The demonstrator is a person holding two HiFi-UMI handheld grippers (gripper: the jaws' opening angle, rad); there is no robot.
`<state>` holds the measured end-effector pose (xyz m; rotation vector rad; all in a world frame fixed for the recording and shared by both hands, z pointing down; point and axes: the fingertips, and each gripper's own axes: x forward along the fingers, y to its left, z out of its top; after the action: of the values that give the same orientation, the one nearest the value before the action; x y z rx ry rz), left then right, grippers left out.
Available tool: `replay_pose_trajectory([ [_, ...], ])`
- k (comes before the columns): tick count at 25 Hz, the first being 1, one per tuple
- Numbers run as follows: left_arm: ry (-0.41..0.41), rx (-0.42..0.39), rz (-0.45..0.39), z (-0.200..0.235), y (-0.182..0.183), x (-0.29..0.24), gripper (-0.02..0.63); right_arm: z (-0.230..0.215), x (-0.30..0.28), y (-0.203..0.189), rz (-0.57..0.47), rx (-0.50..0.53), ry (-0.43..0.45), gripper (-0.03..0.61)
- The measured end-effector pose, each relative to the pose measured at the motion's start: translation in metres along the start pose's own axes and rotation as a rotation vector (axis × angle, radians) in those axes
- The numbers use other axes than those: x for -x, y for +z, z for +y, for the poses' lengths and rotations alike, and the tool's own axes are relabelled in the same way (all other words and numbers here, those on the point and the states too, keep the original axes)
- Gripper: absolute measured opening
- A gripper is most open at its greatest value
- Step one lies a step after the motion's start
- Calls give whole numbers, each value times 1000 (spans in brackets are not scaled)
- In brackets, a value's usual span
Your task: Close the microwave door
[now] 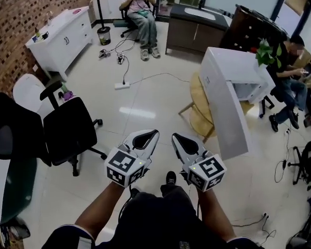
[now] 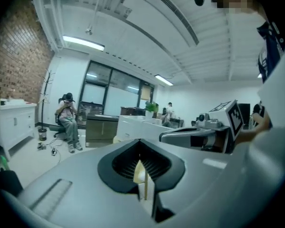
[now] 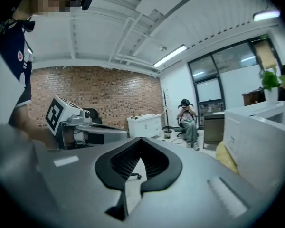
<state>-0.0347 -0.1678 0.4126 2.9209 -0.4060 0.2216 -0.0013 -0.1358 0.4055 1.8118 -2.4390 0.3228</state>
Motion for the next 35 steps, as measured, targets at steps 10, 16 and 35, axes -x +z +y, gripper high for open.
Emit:
replay_pose_trajectory([
  [10, -411, -44, 61, -111, -7, -110, 12, -93, 121, -19, -14, -78, -438, 2],
  [16, -588, -100, 99, -158, -12, -138, 12, -120, 174, -29, -67, -121, -645, 2],
  [35, -687, -130, 159, -193, -20, -205, 12, -210, 230, -79, -22, -293, -915, 2],
])
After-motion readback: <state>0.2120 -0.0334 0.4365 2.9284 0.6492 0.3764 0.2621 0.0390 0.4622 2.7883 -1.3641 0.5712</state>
